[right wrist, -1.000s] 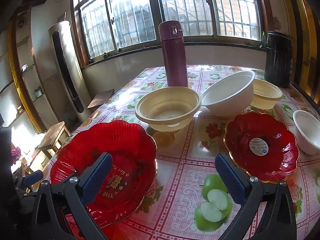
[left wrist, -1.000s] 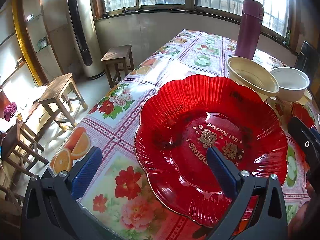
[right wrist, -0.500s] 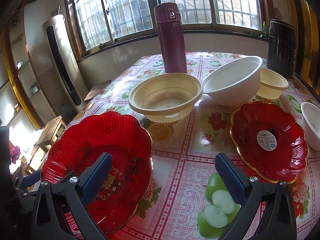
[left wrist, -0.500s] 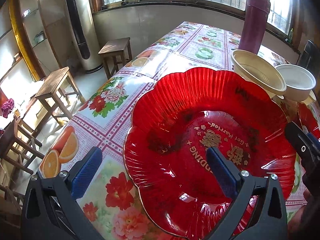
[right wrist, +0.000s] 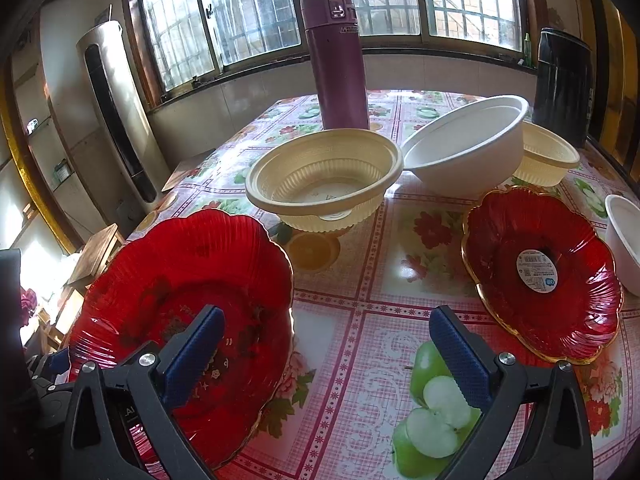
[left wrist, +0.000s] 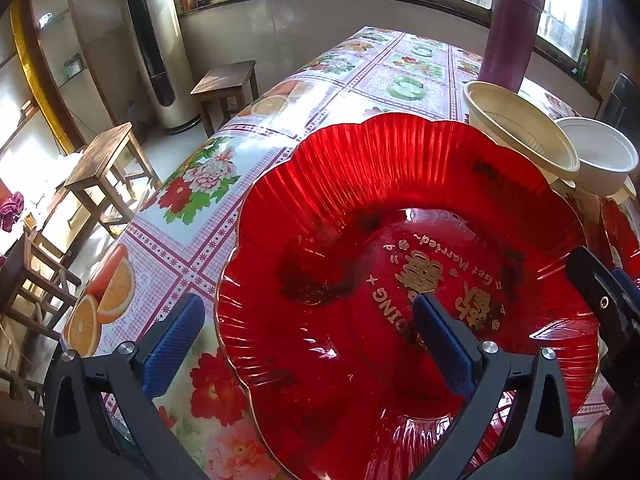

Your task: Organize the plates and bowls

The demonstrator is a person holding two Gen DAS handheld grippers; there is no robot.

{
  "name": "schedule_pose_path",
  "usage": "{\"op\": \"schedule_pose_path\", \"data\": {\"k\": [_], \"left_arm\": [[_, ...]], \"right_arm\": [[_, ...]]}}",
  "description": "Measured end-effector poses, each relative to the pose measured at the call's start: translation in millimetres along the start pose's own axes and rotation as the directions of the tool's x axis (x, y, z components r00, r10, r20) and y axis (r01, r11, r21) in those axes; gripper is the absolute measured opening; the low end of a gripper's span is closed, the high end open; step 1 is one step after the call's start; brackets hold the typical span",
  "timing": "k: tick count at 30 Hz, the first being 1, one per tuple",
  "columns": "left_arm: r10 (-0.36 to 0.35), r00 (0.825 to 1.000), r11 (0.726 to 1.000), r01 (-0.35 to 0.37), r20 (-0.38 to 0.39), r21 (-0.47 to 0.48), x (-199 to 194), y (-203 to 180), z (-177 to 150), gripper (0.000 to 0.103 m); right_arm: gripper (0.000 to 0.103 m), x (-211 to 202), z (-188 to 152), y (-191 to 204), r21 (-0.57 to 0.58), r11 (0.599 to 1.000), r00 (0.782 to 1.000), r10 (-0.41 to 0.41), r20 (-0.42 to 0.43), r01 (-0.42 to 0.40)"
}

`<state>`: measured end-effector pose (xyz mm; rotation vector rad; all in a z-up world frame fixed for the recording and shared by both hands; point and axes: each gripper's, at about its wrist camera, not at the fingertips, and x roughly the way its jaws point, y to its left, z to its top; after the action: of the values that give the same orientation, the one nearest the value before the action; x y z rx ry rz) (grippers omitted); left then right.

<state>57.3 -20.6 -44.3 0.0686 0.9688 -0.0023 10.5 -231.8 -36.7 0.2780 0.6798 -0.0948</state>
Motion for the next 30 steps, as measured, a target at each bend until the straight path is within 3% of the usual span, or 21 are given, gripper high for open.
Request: {"op": "schedule_pose_path", "data": {"k": [2, 7, 9, 11, 14, 16, 17, 18, 21, 26, 30], "left_arm": [[0.013, 1.000, 1.000, -0.013, -0.013, 0.011, 3.4, -0.8, 1.1, 0.103], [-0.030, 0.999, 0.999, 0.030, -0.026, -0.022, 7.2, 0.2, 2.0, 0.103], [-0.034, 0.999, 0.999, 0.034, -0.024, -0.015, 7.3, -1.8, 1.1, 0.103], [-0.037, 0.999, 0.999, 0.037, -0.021, -0.002, 5.4, -2.0, -0.1, 0.101], [-0.059, 0.998, 0.998, 0.059, -0.008, 0.014, 1.4, -5.2, -1.5, 0.089], [-0.083, 0.997, 0.996, 0.083, 0.000, 0.028, -2.6, -9.4, -2.3, 0.074], [-0.082, 0.997, 0.996, 0.082, 0.000, 0.032, -3.6, -10.5, -2.6, 0.072], [-0.082, 0.997, 0.996, 0.082, 0.000, 0.031, -4.2, -10.2, -2.7, 0.069], [-0.094, 0.996, 0.996, 0.094, 0.004, 0.006, -7.9, -2.6, -3.6, 0.053], [-0.041, 0.999, 0.999, 0.041, -0.016, -0.008, -13.1, 20.1, -11.3, 0.052], [0.001, 1.000, 1.000, -0.002, -0.027, -0.029, -22.0, 46.7, -24.7, 0.052]], "right_arm": [[0.100, 0.7, 0.5, -0.2, 0.008, 1.000, 1.000, 0.005, 0.000, -0.005], [0.088, 9.7, -2.1, -2.7, 0.016, 1.000, 0.999, 0.002, -0.046, -0.002], [0.069, 15.0, -4.2, -5.5, 0.023, 1.000, 0.997, 0.000, -0.073, 0.001], [0.062, 17.9, -6.8, -8.7, 0.041, 0.999, 0.996, 0.034, -0.088, -0.030], [0.046, 14.9, -8.5, -2.1, 0.023, 0.998, 0.996, 0.062, -0.067, -0.061], [0.031, 11.4, -10.6, 7.0, -0.019, 0.997, 0.996, 0.072, -0.052, -0.073], [0.017, 9.6, -11.9, 11.5, -0.040, 0.996, 0.996, 0.079, -0.050, -0.081], [0.013, 8.9, -13.0, 16.5, -0.059, 0.995, 0.996, 0.077, -0.050, -0.080], [0.013, 6.5, -15.3, 16.0, -0.045, 0.995, 0.995, 0.085, -0.058, -0.088], [0.013, 7.3, -24.4, 27.9, -0.117, 0.987, 0.987, 0.098, -0.130, -0.113], [0.015, 3.1, -31.9, 46.0, -0.127, 0.969, 0.962, 0.184, -0.203, -0.212]]}}
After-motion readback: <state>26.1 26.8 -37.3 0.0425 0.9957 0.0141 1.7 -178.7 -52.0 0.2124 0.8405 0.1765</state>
